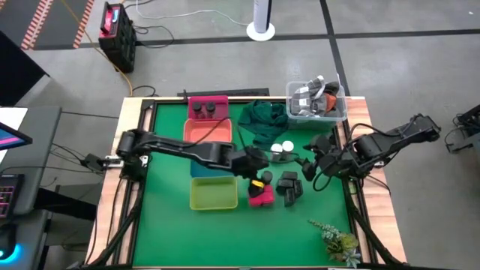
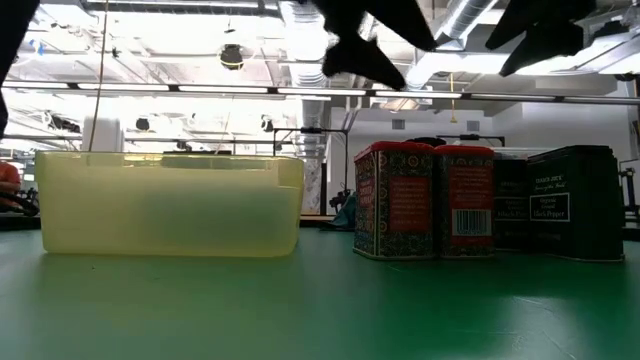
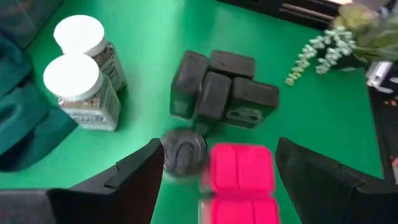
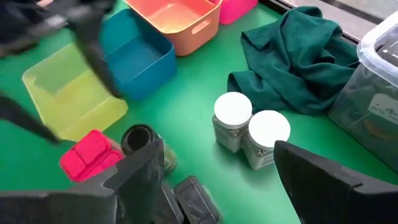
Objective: Sort spices by type
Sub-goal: Put the black spice bottle into the pink bin
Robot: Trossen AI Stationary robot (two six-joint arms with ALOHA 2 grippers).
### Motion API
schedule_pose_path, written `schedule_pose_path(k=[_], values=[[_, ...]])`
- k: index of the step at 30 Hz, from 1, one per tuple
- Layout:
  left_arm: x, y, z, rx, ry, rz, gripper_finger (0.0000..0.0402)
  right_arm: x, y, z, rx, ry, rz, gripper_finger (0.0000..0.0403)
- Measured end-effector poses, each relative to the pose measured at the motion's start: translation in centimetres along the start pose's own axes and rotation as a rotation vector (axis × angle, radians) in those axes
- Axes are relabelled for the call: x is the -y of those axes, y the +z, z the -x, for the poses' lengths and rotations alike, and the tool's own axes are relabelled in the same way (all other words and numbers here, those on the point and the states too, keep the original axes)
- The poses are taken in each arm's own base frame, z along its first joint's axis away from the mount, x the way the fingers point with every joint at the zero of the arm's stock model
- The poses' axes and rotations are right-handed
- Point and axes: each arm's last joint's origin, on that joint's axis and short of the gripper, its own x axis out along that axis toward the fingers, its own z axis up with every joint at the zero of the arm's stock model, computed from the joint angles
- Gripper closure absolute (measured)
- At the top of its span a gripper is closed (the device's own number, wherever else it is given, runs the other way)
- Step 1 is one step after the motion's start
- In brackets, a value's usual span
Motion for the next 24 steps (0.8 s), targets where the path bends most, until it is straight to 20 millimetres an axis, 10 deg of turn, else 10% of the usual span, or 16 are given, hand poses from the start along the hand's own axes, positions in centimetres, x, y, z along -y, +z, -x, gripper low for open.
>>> schedule_pose_path(k=[24], values=[[-1.0,-1.5,-5.7,-0.062,0.039,-0.109,0.0032,-0.7,-0.9,0.9,0.028,0.031,-0.035,0.0076]])
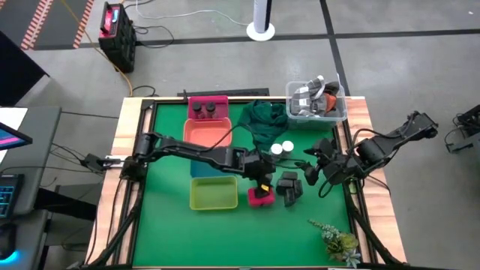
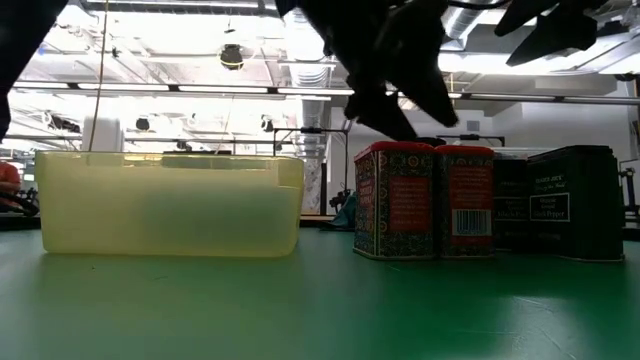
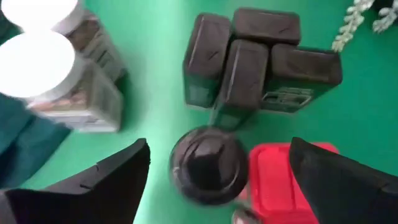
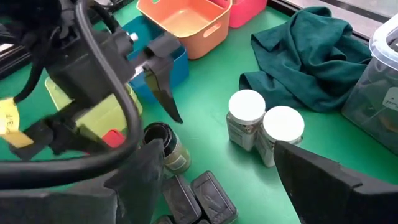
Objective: Sort spices by type
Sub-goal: Put the black spice bottle into the pink bin
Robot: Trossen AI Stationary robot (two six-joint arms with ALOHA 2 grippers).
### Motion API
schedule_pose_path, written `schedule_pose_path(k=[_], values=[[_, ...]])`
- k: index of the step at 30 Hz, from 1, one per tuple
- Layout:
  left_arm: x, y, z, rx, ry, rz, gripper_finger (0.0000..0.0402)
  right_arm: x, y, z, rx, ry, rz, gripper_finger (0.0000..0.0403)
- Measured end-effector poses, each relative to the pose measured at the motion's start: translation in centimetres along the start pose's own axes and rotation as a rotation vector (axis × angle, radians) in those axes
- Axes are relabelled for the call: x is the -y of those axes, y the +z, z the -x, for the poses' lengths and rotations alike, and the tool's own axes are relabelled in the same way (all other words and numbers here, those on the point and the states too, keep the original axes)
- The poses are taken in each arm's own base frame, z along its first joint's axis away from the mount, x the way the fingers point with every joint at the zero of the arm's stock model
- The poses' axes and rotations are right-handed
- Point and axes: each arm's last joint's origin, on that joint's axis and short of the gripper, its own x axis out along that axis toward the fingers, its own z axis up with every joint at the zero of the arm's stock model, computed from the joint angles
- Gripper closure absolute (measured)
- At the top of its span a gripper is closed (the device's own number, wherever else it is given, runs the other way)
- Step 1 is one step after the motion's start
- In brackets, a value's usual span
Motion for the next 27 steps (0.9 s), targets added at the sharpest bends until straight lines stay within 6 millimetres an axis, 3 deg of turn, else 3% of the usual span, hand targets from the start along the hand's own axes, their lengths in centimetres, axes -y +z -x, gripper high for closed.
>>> schedule_pose_path(k=[15,27], values=[[-0.7,-1.9,-1.0,-0.083,0.003,0.044,0.0040,0.1,0.0,0.0,0.018,-0.015,0.004,0.0076],[-1.0,-1.6,-1.1,-0.052,0.008,0.079,0.0123,0.1,0.0,0.0,0.021,-0.017,0.003,0.0076]])
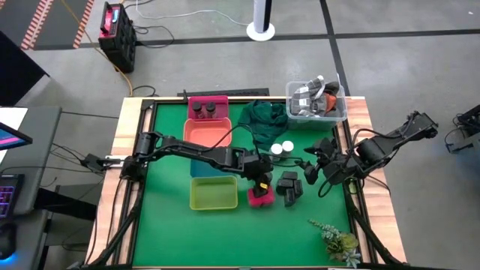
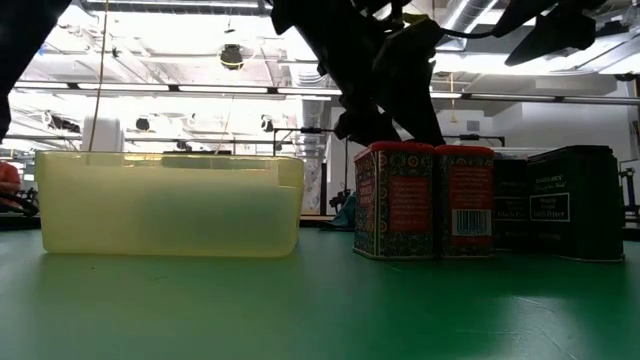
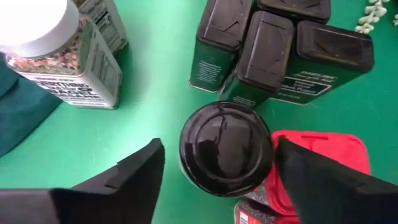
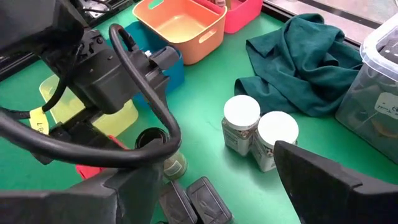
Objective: Sort spices by type
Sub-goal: Put the black spice bottle into the pink bin
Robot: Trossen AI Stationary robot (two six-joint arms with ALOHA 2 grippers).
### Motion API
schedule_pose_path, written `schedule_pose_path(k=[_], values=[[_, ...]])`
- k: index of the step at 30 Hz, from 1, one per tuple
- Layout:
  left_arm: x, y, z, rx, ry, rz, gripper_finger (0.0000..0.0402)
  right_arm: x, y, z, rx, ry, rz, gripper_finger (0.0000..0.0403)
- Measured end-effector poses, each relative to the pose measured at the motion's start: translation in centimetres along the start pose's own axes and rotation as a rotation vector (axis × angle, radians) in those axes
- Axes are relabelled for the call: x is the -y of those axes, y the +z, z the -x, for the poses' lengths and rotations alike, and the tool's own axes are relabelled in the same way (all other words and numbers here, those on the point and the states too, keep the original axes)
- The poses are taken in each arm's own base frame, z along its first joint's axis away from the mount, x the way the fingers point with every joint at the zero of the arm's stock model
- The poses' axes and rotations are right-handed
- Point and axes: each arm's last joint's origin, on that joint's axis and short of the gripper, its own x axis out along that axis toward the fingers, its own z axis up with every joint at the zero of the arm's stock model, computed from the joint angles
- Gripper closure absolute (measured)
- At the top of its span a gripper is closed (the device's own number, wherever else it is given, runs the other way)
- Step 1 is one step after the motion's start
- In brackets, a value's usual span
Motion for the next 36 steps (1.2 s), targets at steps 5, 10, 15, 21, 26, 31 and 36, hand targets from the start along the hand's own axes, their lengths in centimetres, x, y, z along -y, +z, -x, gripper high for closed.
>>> schedule_pose_path(k=[5,10,15,21,26,31,36], values=[[-0.8,0.2,-0.1,0.004,0.014,0.039,0.0185,0.0,0.0,0.0,0.004,0.000,-0.008,0.0076],[-2.7,0.9,0.4,-0.013,-0.028,0.085,0.0208,-0.1,-0.1,0.0,-0.027,0.020,-0.019,0.0076],[-5.3,1.4,2.8,-0.067,-0.016,0.050,0.0208,-0.1,-0.1,0.0,-0.041,0.026,-0.017,0.0076],[-9.7,2.8,7.9,-0.053,0.070,-0.033,0.0205,0.2,0.1,-0.2,-0.022,-0.005,-0.032,0.0076],[-15.5,3.7,11.8,0.008,0.178,0.027,0.0206,0.6,0.6,-0.7,0.006,-0.050,-0.060,0.0076],[-21.1,3.9,14.2,0.076,0.277,0.126,0.0205,1.1,1.1,-1.1,0.021,-0.085,-0.069,0.0076],[-25.5,3.0,15.1,0.066,0.356,0.171,0.0205,1.5,1.6,-1.6,0.031,-0.120,-0.075,0.0076]])
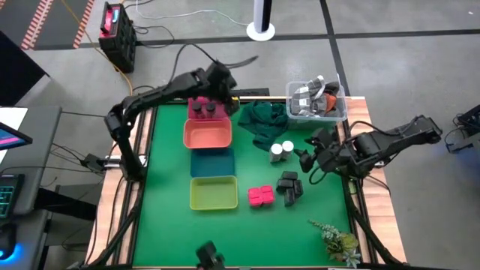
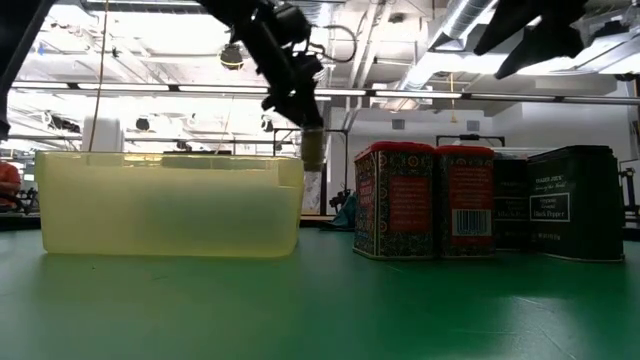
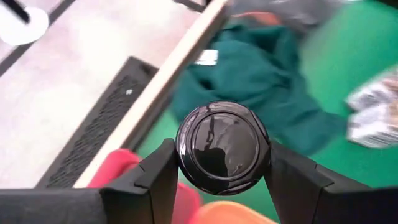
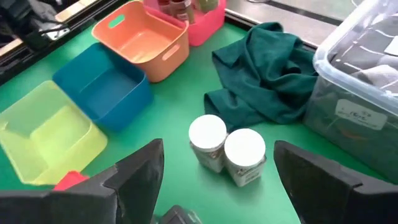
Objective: Sort spices by type
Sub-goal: Put the black spice bottle into the pink bin
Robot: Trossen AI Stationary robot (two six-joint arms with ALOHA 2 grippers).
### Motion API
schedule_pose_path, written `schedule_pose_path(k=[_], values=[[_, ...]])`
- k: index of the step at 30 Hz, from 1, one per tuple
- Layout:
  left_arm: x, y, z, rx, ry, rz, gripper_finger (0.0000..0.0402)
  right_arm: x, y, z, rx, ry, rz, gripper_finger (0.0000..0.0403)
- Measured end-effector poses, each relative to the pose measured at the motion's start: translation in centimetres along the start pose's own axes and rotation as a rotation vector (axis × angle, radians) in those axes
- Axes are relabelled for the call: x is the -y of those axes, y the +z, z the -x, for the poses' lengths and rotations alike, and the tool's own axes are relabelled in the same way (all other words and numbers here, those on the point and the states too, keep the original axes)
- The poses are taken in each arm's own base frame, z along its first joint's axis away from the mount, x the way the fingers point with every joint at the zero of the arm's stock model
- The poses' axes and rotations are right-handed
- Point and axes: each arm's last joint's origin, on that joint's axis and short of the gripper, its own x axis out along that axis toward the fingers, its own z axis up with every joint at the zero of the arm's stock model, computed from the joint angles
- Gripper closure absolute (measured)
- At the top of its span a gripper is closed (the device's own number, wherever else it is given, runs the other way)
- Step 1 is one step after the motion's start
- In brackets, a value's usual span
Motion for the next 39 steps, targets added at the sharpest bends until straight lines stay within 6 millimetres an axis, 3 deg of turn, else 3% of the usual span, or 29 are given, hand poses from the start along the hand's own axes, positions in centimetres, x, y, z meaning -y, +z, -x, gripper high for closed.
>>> schedule_pose_path(k=[6,10,18,28,39], values=[[-4.2,-0.7,-0.4,0.002,0.083,0.059,0.0205,0.2,0.3,-0.3,0.006,-0.019,-0.014,0.0076],[-5.7,-2.7,-1.7,-0.075,0.091,0.130,0.0205,0.3,0.4,-0.4,0.009,-0.029,-0.019,0.0076],[-5.0,-4.8,-3.7,-0.087,0.086,0.163,0.0204,0.4,0.5,-0.5,0.011,-0.036,-0.024,0.0076],[-4.6,-6.4,-4.8,-0.120,0.113,0.150,0.0201,0.4,0.5,-0.5,0.011,-0.035,-0.025,0.0076],[-4.6,-6.8,-4.8,-0.151,0.120,0.135,0.0117,0.4,0.5,-0.5,0.011,-0.035,-0.025,0.0076]])
